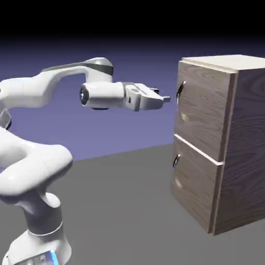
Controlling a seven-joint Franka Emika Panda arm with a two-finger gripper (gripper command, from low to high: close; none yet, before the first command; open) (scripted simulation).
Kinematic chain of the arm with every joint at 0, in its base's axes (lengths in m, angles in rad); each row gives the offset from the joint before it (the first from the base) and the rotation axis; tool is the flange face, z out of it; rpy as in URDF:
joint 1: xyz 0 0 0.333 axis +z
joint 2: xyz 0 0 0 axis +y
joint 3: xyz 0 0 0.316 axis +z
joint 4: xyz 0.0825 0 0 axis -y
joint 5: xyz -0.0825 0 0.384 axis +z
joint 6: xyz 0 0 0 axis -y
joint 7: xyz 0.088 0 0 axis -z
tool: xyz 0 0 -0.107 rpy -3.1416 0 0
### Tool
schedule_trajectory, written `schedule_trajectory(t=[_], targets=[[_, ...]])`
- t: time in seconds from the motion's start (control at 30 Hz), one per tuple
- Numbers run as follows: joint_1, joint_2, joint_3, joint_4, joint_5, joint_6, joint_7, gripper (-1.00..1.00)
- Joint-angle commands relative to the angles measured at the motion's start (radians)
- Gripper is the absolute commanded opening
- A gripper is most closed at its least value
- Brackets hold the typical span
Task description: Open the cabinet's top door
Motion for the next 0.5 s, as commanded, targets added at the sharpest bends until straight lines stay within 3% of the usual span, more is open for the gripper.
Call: schedule_trajectory(t=[0.0,0.2,0.37,0.4,0.47], targets=[[-0.017,-0.013,0.02,0.004,0.044,-0.005,-0.024,0.0],[-0.091,-0.071,0.108,0.022,0.238,-0.027,-0.13,0.0],[-0.261,-0.048,0.16,0.151,0.274,-0.066,-0.135,0.0],[-0.261,-0.048,0.16,0.151,0.274,-0.066,-0.135,-1.0],[-0.238,-0.048,0.144,0.115,0.271,-0.109,-0.145,-1.0]])
